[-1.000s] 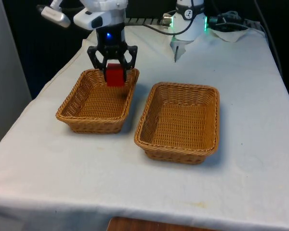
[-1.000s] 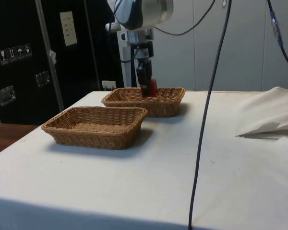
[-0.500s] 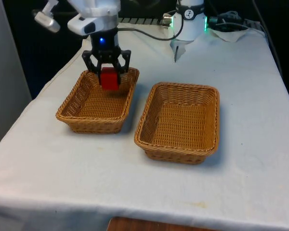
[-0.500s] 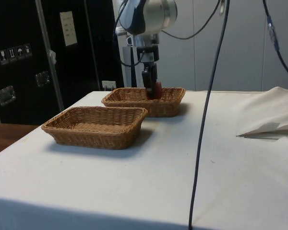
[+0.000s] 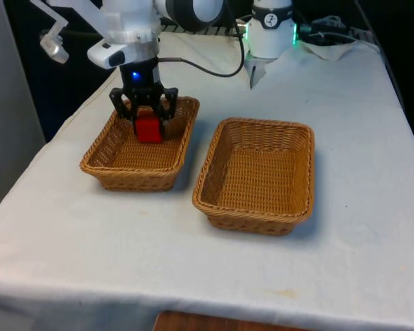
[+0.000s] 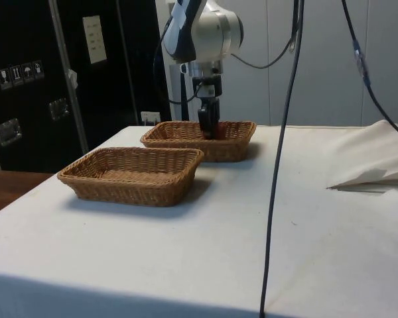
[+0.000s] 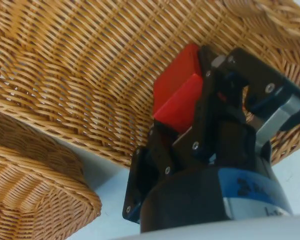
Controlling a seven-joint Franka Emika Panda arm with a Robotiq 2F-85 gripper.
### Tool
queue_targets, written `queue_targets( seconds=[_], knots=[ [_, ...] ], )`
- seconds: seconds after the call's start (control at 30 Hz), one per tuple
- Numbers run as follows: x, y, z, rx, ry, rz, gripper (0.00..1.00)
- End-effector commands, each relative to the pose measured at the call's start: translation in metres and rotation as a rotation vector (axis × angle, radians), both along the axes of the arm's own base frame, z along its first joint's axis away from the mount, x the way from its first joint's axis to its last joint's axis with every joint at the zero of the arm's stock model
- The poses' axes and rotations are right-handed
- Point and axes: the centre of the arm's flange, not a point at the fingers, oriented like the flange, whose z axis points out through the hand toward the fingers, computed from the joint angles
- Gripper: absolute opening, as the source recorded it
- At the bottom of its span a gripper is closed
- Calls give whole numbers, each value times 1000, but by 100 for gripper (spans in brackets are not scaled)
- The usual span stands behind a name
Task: Pick up the red cube and place it into the right basket.
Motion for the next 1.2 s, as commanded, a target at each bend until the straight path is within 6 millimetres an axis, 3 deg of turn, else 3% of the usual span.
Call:
queue_targets(
  seconds=[0.0,0.03,0.07,0.17,0.2,0.27,0.33,0.57,0.7,0.73,0.77,1.0,1.17],
  knots=[
    [0,0,0,-3,-6,-5,3],
    [0,0,0,-3,-5,-6,7],
    [0,0,0,-3,-5,-9,22],
    [0,0,0,0,0,-7,51],
    [0,0,0,-4,-4,-12,51],
    [0,0,0,-3,-4,-13,70],
    [0,0,0,-3,-4,-13,100],
    [0,0,0,-3,-3,-13,100],
    [-5,-5,14,-1,-4,-10,100],
    [-1,-3,5,-1,-4,-11,100],
    [-5,-6,17,0,-5,-8,100],
    [-10,-11,35,13,-18,1,100],
    [-9,-7,59,17,-22,22,100]
  ],
)
